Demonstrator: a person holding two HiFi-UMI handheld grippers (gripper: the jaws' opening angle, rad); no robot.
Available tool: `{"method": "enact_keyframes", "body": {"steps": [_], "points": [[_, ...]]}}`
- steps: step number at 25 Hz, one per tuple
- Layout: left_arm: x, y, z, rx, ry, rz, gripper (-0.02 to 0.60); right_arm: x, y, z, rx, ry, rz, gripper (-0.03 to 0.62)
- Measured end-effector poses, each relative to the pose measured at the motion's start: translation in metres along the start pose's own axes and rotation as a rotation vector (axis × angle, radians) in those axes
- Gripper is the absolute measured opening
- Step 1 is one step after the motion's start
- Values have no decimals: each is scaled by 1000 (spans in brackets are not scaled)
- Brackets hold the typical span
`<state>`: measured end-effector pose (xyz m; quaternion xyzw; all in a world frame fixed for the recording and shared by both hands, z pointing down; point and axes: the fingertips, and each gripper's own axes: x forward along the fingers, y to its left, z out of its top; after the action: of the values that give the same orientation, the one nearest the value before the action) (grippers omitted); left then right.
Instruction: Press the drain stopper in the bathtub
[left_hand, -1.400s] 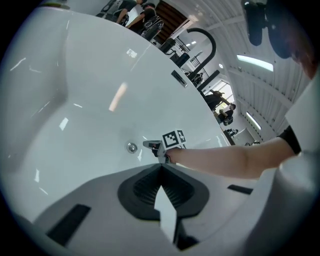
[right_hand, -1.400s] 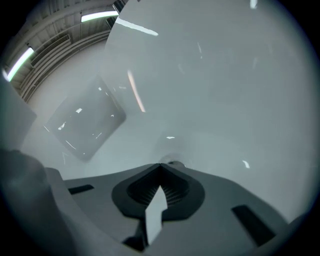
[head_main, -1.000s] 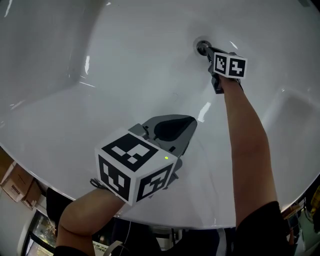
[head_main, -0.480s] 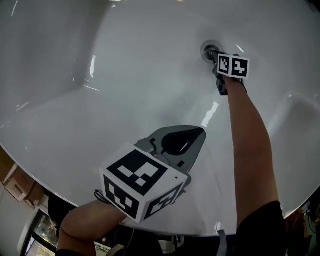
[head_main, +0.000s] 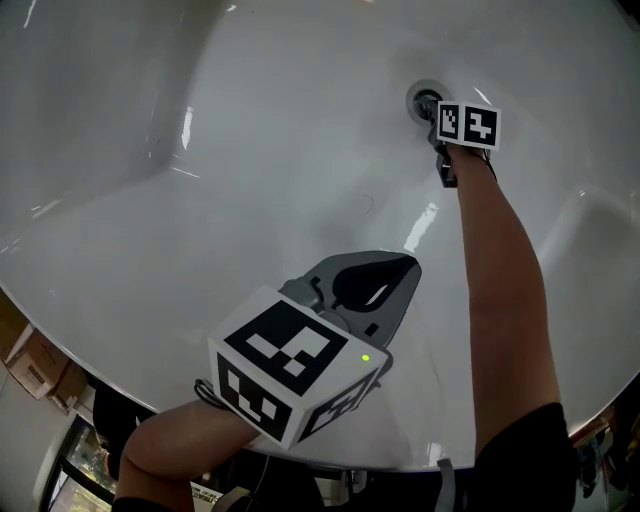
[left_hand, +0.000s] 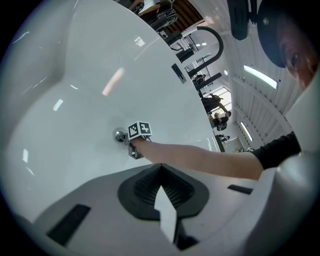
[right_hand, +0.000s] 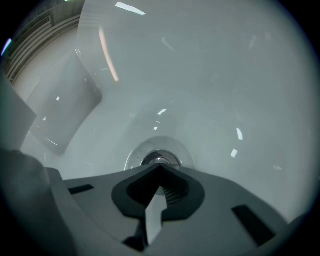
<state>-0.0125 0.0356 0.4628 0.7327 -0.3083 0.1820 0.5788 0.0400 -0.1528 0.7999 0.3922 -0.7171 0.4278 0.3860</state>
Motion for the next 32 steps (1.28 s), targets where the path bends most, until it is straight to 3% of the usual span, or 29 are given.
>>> {"method": "enact_keyframes", "body": {"steps": [7, 18, 21, 24, 26, 28, 32], "points": [[-2, -3, 2, -10, -5, -11, 3, 4, 0, 1, -51, 53, -57, 12], [-2, -7, 9, 41, -16, -21, 3, -4, -2, 8, -24, -1, -55, 14], [-6, 1, 14, 86, -53, -18, 3, -37, 7, 14, -1, -100, -47, 12], [-11, 15, 27, 174, -150, -43, 3, -87, 26, 16, 54, -163, -18, 12], [-14, 34, 33, 237, -203, 27, 3, -128, 47, 18, 63, -196, 56, 12], [-18, 48, 27, 263, -190, 93, 3, -173, 71, 20, 25, -219, 131, 12], [-38, 25, 15, 270, -135, 107, 3, -269, 101, 10, -14, -251, 231, 12]]}}
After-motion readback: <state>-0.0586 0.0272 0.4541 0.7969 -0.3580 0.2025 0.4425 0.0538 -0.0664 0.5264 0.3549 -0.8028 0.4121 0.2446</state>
